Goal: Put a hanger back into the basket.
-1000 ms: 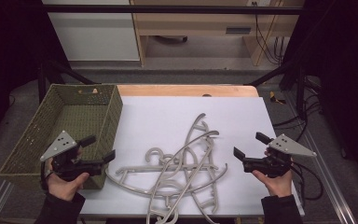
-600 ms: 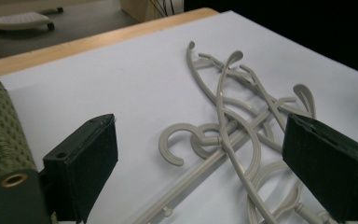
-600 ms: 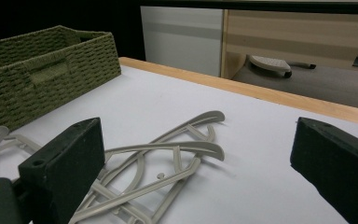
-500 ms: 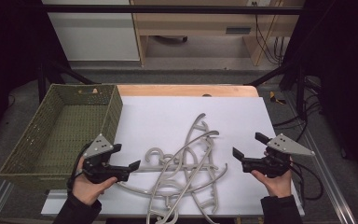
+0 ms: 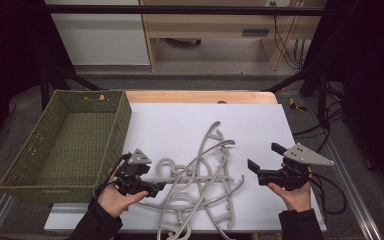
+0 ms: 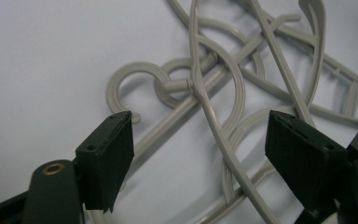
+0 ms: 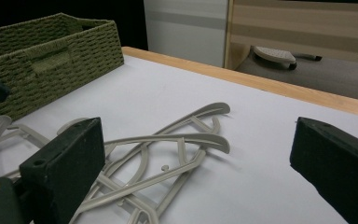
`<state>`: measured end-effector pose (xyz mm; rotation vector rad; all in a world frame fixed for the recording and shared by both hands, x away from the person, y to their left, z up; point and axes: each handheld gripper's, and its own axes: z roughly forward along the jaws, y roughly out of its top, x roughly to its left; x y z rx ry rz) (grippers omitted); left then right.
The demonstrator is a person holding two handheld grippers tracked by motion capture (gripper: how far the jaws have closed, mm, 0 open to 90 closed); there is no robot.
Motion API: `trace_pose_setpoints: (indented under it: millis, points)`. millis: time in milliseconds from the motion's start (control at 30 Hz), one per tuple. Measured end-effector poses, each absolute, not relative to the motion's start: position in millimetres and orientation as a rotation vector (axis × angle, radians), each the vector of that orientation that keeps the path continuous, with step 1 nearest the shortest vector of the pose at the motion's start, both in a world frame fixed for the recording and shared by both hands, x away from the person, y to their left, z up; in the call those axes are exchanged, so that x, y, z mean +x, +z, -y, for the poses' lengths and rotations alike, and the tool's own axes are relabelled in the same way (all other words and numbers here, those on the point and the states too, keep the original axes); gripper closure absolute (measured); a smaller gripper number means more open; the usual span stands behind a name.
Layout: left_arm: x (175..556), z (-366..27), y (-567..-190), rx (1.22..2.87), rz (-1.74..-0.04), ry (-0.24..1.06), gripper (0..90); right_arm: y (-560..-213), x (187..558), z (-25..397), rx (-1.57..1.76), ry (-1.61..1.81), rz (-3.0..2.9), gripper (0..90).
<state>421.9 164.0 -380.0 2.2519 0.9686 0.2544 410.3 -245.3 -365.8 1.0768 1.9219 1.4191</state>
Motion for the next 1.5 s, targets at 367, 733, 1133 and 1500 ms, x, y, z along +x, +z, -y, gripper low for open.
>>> trace_pose_setpoints:
  millis: [367,733,1133,1500]
  points:
    - [429.8,-138.4,-399.7,2.365,-0.98,0.143,35.6,-367.0,411.4,243.8,1.077,1.406,-1.942,3.6]
    - [448.5,-119.4,-415.6,2.388,-1.031,0.103,49.7,-367.3,411.7,244.0,1.075,1.404,-1.944,3.8]
    - [457.7,-112.3,-429.3,2.395,-1.109,0.081,63.4,-368.1,412.3,242.9,1.078,1.398,-1.95,3.8]
    - [465.7,-104.3,-437.7,2.403,-1.185,0.044,70.0,-368.4,412.8,242.9,1.075,1.398,-1.954,3.9]
